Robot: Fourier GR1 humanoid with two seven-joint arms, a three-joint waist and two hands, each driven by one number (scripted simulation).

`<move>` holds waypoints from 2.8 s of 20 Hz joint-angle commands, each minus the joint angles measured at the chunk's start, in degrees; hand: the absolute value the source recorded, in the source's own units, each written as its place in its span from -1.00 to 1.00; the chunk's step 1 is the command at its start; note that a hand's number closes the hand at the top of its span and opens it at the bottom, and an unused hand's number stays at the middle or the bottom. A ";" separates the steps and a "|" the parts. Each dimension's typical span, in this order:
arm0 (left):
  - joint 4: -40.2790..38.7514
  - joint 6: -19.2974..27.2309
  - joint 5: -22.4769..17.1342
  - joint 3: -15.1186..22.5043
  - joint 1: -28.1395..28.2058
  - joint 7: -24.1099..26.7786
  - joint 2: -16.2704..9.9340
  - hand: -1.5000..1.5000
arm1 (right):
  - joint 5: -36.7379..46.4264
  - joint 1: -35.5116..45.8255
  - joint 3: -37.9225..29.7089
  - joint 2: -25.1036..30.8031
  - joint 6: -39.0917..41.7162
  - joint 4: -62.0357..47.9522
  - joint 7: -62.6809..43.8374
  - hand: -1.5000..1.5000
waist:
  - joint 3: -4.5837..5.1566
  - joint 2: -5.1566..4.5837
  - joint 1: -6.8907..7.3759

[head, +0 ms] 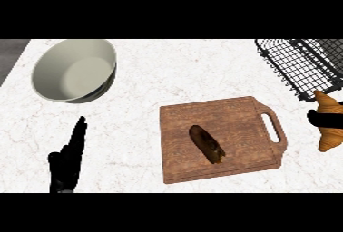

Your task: Pick the croissant from the cutting board and place it in the tiered basket

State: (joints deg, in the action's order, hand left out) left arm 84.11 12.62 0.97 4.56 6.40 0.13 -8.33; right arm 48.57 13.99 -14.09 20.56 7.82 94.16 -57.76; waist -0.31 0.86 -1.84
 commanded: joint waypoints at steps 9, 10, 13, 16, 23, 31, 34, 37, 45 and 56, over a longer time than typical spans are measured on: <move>-2.59 -0.09 1.10 0.81 -1.58 -2.17 1.02 0.00 | 4.26 10.14 -4.88 11.46 13.89 26.25 -12.53 1.00 | 0.43 -0.62 1.35; -2.27 0.45 1.71 2.35 0.66 -0.97 2.47 0.00 | 6.13 13.50 -2.87 10.41 14.00 24.88 -15.57 1.00 | 0.46 -0.69 2.01; -4.17 -0.44 1.22 0.50 0.36 -0.24 1.04 0.00 | 3.52 14.80 -6.24 13.21 16.65 25.49 -13.99 1.00 | 0.43 -0.67 1.64; -3.51 -1.48 0.92 1.29 -0.82 -1.64 1.30 0.00 | 3.80 20.63 -7.06 15.60 17.54 18.62 -13.26 1.00 | 0.44 -0.80 2.22; -3.65 0.66 3.52 2.64 -2.44 -2.10 2.94 0.00 | 7.52 30.80 -7.85 17.24 11.49 0.17 -8.14 1.00 | 0.38 -1.12 3.12; -0.04 -1.94 1.74 1.41 1.99 -1.26 1.04 0.00 | 8.11 34.90 -10.78 19.09 2.56 -20.06 4.29 1.00 | 0.28 -1.12 3.38; -3.31 -2.64 1.14 0.47 -1.86 -1.87 1.34 0.00 | 8.29 38.14 -9.84 20.42 1.42 -28.57 8.16 1.00 | 0.31 -1.23 3.12; -5.05 -1.03 3.18 1.09 -5.07 -3.46 2.26 0.00 | 9.25 42.00 -8.91 20.61 -1.25 -36.18 9.63 1.00 | 0.31 -1.37 3.22; -3.90 -3.90 0.96 -0.63 -2.61 -1.27 0.64 0.00 | 11.75 44.41 -10.14 21.16 -12.94 -53.77 14.67 1.00 | 0.26 -1.76 4.28; -1.06 -2.74 2.28 1.05 1.38 -1.34 2.22 0.00 | -0.87 43.70 -21.64 16.05 -26.82 -60.86 22.80 -1.00 | 0.18 -1.42 3.77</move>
State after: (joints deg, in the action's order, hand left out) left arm 83.98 10.92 3.90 5.15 3.91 -0.88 -6.14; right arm 52.60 57.99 -31.35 38.31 -14.83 35.37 -38.20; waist -0.36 -0.30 1.81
